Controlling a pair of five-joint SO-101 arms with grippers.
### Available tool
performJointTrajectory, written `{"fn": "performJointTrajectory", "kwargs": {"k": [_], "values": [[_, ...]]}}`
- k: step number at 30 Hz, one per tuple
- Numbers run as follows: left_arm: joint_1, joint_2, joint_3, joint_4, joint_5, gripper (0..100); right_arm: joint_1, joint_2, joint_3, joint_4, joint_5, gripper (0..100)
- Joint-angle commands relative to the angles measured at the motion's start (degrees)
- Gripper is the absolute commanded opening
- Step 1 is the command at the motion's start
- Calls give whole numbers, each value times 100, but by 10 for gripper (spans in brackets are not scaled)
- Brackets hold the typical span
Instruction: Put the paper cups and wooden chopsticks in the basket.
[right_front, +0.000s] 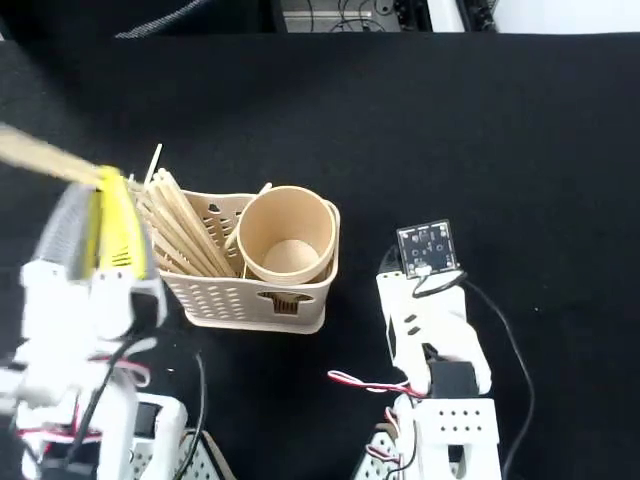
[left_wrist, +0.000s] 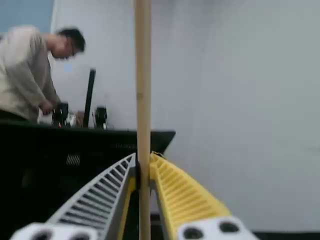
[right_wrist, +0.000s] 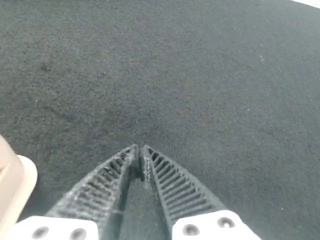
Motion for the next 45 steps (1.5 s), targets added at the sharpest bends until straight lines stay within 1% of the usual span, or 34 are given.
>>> {"fn": "performJointTrajectory", "kwargs": {"k": [1,4,10,11,13,15,16,19,23,27,32,35,37,41,45], "values": [[251,26,637,536,26,29,0,-57,-295,9,0,13],[242,35,1068,563,26,30,0,-57,-295,9,0,13],[242,70,1156,607,18,37,0,-57,-295,9,0,13],[242,70,1156,730,-53,62,0,-57,-295,9,0,13],[259,35,1042,1134,-79,150,0,-57,-295,9,0,13],[268,53,725,1574,141,225,0,-57,-295,0,0,13],[259,70,470,1811,264,236,0,-57,-295,0,0,13],[224,79,-488,2418,316,237,0,-57,-295,0,0,13],[-286,404,-1886,3174,316,238,0,-57,-295,0,0,13],[-1244,1890,-3011,3815,308,238,0,-57,-295,0,0,13],[-2598,4413,-4268,4308,308,238,0,-57,-295,9,0,13],[-3187,5767,-4954,4492,308,238,0,-57,-295,9,0,13],[-3398,6611,-5279,4484,281,238,0,-57,-295,9,0,13],[-3380,8360,-5745,4492,-387,238,0,-57,-303,18,0,13],[-3363,10022,-6308,4484,-862,238,0,-57,-303,18,0,13]]}}
